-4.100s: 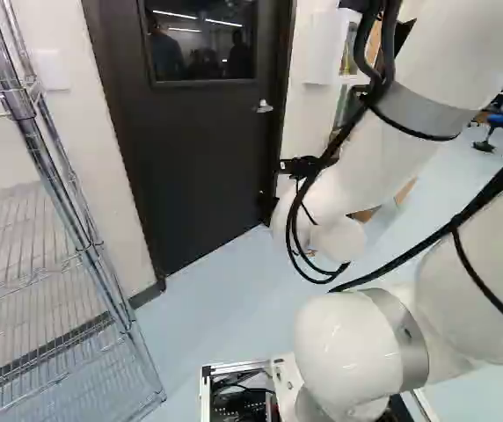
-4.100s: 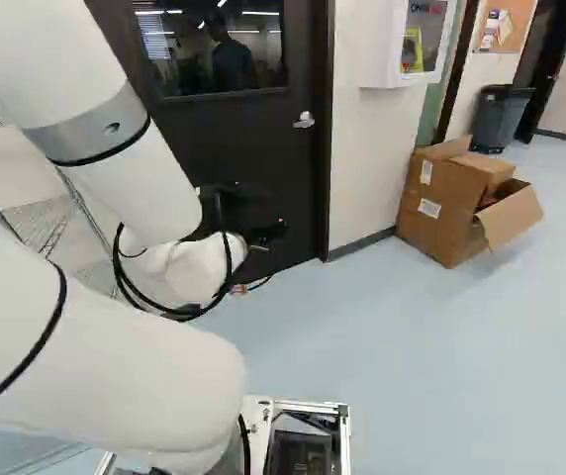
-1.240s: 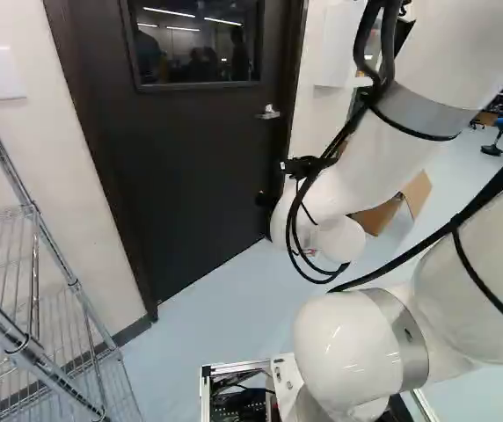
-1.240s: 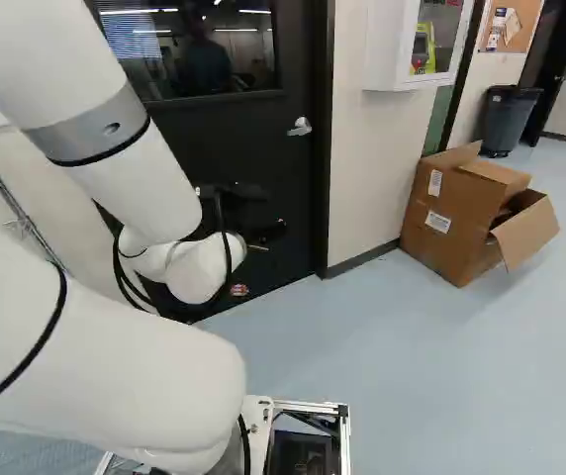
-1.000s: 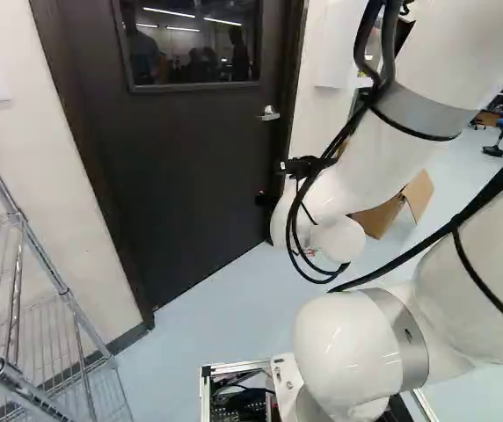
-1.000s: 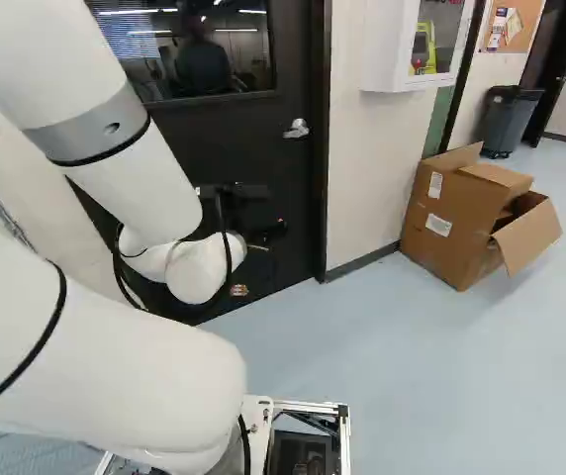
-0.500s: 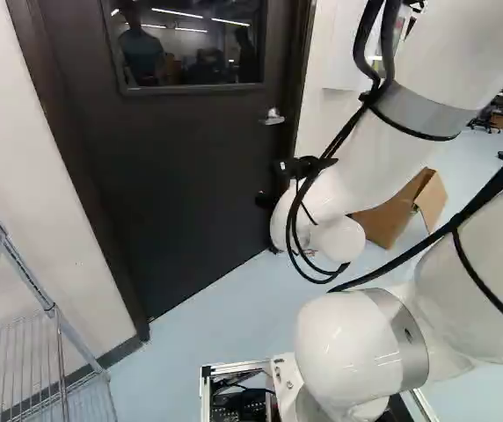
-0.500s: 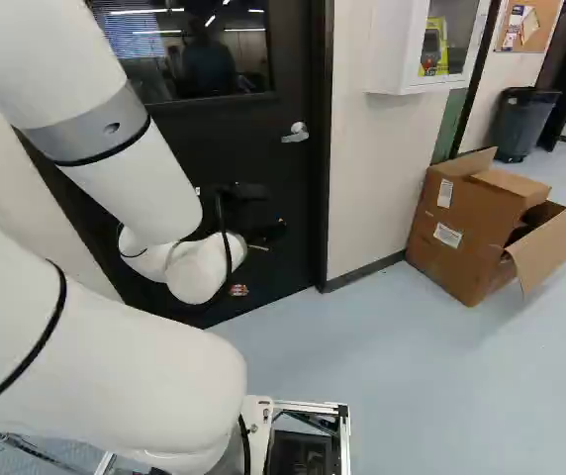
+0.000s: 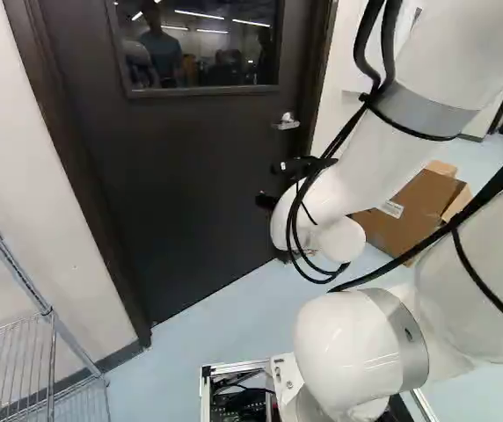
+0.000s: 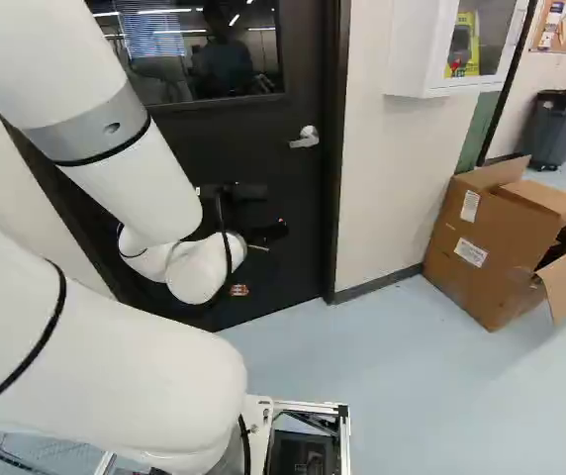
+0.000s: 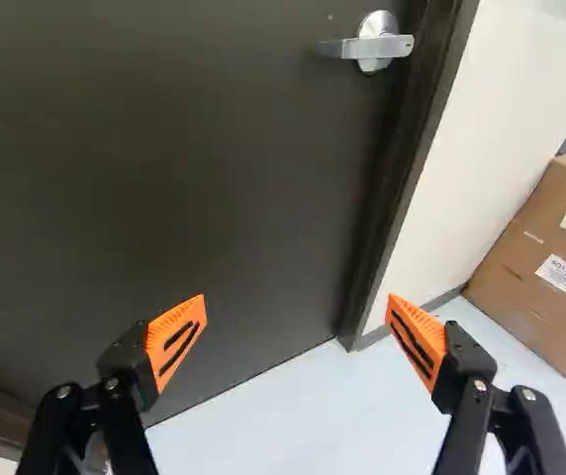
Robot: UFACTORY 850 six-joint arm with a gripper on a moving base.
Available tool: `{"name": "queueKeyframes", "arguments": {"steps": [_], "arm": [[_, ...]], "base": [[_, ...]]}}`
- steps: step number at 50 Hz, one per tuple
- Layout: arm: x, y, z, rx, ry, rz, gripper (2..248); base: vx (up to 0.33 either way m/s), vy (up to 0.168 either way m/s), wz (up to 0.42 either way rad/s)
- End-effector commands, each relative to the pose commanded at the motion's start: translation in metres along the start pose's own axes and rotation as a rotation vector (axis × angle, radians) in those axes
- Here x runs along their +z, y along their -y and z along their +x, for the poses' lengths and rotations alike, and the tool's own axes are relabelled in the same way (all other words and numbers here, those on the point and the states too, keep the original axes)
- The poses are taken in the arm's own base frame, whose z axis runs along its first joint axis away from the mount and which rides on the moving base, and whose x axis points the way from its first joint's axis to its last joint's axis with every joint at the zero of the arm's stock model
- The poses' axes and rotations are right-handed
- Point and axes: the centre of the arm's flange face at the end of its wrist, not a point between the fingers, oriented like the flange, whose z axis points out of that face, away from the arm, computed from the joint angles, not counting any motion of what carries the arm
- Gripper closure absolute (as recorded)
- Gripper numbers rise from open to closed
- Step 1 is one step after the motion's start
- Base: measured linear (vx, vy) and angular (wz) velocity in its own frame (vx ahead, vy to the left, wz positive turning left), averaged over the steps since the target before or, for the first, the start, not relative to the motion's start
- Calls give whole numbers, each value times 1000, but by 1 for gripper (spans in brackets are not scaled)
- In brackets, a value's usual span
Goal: Open the door and move inside
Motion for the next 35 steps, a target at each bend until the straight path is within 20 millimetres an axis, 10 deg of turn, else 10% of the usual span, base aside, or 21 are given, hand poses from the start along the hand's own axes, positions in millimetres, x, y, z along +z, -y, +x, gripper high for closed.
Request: {"name": "queueKeyframes", "arguments": {"steps": [35], "arm": [[0, 0, 0, 0, 0, 0, 3]], "base": [[146, -58, 11]]}}
